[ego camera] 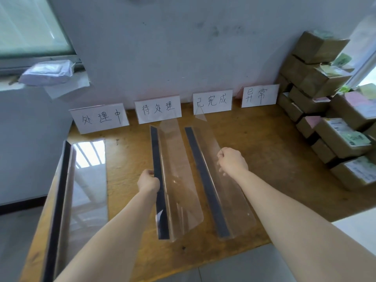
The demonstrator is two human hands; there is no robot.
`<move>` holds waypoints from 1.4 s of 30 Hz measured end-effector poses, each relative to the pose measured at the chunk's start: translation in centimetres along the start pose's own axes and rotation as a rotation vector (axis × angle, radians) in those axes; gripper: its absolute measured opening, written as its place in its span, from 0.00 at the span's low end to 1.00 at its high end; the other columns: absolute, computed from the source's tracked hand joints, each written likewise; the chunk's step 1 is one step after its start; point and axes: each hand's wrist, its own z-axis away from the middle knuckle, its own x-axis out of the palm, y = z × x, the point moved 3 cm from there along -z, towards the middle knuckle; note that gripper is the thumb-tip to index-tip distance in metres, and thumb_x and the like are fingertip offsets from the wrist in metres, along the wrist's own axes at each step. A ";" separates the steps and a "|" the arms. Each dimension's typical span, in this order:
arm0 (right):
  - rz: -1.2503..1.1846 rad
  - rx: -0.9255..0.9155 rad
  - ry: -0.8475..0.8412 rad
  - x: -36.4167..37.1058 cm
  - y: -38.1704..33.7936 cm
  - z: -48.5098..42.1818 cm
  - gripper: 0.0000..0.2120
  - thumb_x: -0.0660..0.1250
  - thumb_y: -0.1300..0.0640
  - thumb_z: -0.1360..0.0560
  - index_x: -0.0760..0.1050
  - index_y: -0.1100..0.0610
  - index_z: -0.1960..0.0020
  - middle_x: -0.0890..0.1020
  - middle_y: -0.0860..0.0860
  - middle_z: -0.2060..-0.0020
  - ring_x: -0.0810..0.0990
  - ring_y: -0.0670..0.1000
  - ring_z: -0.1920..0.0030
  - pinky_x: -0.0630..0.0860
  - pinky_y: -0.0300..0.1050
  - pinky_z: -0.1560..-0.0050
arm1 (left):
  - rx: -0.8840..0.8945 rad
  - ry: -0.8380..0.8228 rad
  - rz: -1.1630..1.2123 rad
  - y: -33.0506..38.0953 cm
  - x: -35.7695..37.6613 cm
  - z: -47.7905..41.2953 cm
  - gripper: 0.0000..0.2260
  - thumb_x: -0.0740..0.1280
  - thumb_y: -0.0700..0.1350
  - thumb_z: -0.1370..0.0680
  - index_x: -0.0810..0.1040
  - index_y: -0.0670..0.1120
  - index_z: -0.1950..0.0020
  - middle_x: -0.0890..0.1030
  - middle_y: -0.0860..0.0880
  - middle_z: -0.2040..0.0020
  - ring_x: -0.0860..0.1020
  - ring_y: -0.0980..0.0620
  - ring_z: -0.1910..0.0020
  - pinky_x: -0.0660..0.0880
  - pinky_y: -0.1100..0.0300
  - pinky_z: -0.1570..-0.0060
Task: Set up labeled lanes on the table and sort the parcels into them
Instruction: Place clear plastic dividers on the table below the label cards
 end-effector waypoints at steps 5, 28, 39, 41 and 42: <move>0.029 0.031 0.046 -1.7 0.9 0.6 0.09 0.56 0.60 0.19 0.75 0.53 0.46 0.81 0.52 0.53 0.82 0.53 0.57 0.82 0.51 0.52 | 0.011 -0.081 -0.004 1.6 2.3 1.1 0.17 0.57 0.29 0.24 0.71 0.45 0.40 0.77 0.41 0.46 0.78 0.41 0.49 0.80 0.49 0.53; -0.164 0.000 0.026 -11.0 12.8 -4.8 0.09 0.57 0.57 0.19 0.76 0.53 0.49 0.82 0.50 0.60 0.84 0.53 0.61 0.83 0.54 0.56 | -0.100 -0.321 0.224 10.4 17.8 6.7 0.13 0.59 0.29 0.21 0.72 0.38 0.39 0.75 0.44 0.60 0.76 0.48 0.63 0.74 0.58 0.69; -0.080 0.112 0.145 -15.1 18.3 -6.5 0.07 0.59 0.55 0.19 0.75 0.51 0.44 0.81 0.50 0.56 0.81 0.49 0.59 0.82 0.48 0.54 | -0.171 -0.338 0.314 13.2 23.3 7.2 0.12 0.59 0.29 0.22 0.74 0.39 0.41 0.77 0.39 0.48 0.78 0.41 0.51 0.79 0.46 0.51; -0.057 0.148 0.159 -16.0 19.0 -6.9 0.07 0.59 0.55 0.19 0.75 0.51 0.45 0.81 0.50 0.56 0.81 0.49 0.59 0.81 0.48 0.55 | -0.164 -0.347 0.323 13.9 24.2 7.2 0.12 0.59 0.27 0.22 0.73 0.37 0.41 0.78 0.39 0.48 0.78 0.39 0.50 0.78 0.45 0.49; -0.044 0.168 0.160 -16.4 19.3 -7.1 0.06 0.59 0.55 0.19 0.75 0.51 0.46 0.81 0.50 0.56 0.80 0.50 0.58 0.81 0.48 0.55 | -0.157 -0.352 0.320 14.2 24.8 7.1 0.13 0.58 0.27 0.22 0.73 0.37 0.41 0.78 0.38 0.47 0.78 0.39 0.49 0.78 0.46 0.49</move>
